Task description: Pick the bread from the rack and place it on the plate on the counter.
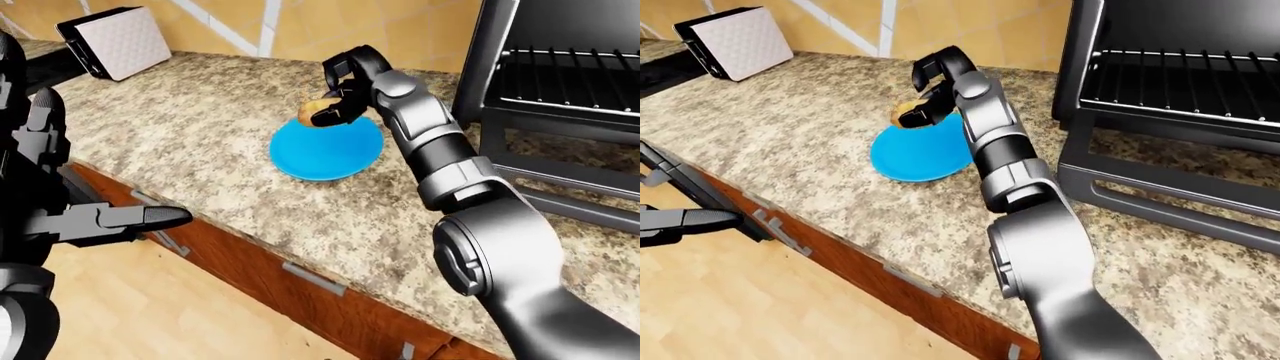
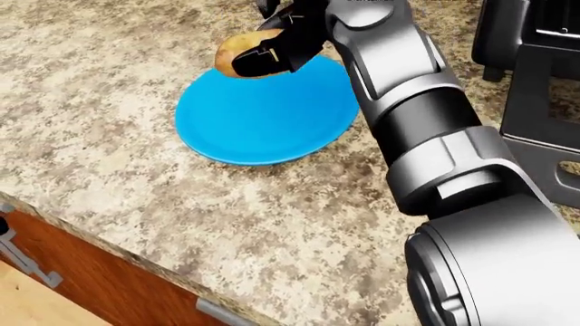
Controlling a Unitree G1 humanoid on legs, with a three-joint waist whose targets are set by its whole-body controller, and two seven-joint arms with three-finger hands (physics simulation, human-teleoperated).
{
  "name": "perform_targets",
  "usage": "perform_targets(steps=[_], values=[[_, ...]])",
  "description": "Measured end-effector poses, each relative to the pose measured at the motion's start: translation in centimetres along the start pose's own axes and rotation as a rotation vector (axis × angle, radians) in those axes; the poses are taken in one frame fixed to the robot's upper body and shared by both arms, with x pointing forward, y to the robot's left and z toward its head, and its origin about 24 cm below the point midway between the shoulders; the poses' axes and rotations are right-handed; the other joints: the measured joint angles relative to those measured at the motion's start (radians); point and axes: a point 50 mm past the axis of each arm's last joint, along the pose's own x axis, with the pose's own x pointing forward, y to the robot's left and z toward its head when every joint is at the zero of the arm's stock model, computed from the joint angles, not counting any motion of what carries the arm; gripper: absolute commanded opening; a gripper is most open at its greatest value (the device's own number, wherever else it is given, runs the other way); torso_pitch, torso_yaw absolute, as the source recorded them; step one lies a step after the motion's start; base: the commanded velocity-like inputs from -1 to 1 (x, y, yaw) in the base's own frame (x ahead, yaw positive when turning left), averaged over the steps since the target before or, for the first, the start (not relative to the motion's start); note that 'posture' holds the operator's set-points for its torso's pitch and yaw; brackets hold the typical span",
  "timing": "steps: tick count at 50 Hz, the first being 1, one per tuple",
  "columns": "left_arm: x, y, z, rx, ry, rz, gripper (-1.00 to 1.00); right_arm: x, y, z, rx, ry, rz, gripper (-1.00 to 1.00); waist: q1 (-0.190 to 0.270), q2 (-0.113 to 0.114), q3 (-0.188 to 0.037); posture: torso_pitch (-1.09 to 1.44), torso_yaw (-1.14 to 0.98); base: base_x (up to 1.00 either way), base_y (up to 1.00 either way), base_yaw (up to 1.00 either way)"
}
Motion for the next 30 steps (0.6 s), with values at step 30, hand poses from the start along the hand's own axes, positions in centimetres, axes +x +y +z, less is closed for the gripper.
perform_targets(steps=[30], values=[[0.0, 0.1, 0.1, 0.011, -0.001, 0.004, 1.0, 0.2, 0.4, -2.5, -0.073, 0.044, -0.019, -0.99, 0.004, 0.003, -0.005, 0.0, 0.66, 0.0, 0.0, 0.0]])
